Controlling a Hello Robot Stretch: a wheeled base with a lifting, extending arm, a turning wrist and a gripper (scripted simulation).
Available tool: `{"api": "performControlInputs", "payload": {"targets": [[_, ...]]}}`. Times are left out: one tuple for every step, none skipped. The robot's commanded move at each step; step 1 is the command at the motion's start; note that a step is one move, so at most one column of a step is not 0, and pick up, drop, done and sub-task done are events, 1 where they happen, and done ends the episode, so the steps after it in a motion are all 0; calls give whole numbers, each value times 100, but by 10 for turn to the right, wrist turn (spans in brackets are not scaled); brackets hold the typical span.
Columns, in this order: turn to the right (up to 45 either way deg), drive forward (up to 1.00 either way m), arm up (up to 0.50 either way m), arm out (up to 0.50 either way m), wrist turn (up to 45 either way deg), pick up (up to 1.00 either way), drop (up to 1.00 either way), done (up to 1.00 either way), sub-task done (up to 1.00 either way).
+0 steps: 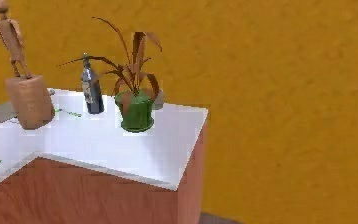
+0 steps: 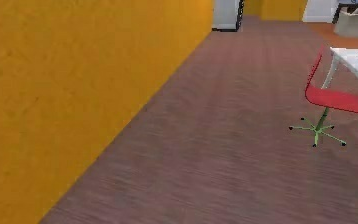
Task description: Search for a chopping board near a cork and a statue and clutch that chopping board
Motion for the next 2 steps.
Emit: {"api": "performControlInputs", "payload": {"targets": [[-450, 0, 0, 0, 0, 0, 0, 0, 0], [-30, 0, 0, 0, 0, 0, 0, 0, 0]]}}
